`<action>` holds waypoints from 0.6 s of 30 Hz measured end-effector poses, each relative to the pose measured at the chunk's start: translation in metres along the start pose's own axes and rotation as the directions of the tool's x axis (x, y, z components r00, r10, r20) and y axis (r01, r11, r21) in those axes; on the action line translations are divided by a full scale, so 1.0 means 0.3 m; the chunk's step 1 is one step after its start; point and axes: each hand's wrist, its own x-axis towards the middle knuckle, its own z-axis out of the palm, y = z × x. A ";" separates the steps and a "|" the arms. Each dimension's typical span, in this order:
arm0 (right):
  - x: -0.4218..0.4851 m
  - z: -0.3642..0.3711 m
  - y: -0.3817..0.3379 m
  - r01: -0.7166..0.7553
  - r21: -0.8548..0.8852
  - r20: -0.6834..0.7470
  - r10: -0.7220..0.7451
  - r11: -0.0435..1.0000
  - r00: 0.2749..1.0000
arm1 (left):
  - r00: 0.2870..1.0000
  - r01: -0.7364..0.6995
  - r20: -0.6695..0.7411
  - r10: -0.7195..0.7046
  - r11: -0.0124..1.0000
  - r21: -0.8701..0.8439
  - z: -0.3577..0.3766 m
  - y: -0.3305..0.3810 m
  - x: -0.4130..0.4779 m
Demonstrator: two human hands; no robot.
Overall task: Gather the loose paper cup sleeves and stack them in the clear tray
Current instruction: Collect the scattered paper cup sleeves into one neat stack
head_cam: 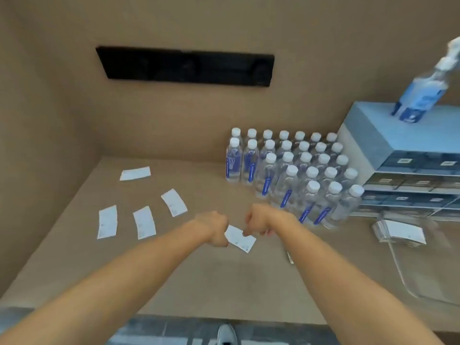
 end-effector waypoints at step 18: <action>0.269 0.359 0.153 -0.106 0.026 -0.204 0.109 0.994 0.973 | 0.993 -0.115 -0.039 0.112 0.990 -0.081 0.200 -0.074 0.317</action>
